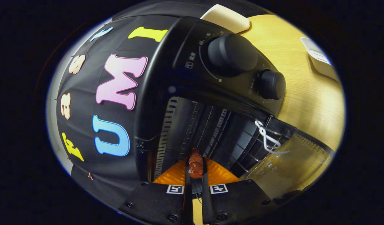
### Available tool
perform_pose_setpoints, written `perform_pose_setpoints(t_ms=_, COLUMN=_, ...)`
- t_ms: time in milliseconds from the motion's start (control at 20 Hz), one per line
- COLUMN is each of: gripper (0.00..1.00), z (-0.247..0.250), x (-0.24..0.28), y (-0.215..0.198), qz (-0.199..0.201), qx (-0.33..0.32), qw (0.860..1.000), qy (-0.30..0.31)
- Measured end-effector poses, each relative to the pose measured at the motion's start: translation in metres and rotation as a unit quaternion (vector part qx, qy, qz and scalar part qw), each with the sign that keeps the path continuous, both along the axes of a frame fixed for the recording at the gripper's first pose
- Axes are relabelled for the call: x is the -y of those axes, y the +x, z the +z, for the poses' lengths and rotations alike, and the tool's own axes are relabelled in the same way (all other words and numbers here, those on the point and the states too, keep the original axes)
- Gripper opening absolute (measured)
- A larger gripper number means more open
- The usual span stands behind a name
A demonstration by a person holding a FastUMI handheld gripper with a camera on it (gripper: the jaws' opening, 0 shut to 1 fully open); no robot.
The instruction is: Open the toaster oven, put the food inside, and close the toaster oven door.
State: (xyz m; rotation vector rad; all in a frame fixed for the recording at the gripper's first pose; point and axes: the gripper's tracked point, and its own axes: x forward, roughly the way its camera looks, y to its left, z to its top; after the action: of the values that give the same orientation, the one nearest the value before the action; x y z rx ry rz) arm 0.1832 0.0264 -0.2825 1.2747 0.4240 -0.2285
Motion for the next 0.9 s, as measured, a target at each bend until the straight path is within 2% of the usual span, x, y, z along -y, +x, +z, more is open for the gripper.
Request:
perform_pose_setpoints(t_ms=300, gripper=0.18, z=-0.007, x=0.007, y=0.007, qz=-0.023, qx=-0.022, qw=0.999, qy=-0.023)
perform_pose_setpoints(t_ms=650, gripper=0.65, z=-0.002, x=0.002, y=-0.013, qz=-0.014, qx=-0.035, qw=0.998, qy=-0.049)
perform_pose_setpoints(t_ms=900, gripper=0.85, z=0.006, x=-0.006, y=-0.03, qz=0.0, qx=-0.034, qw=0.997, qy=-0.071)
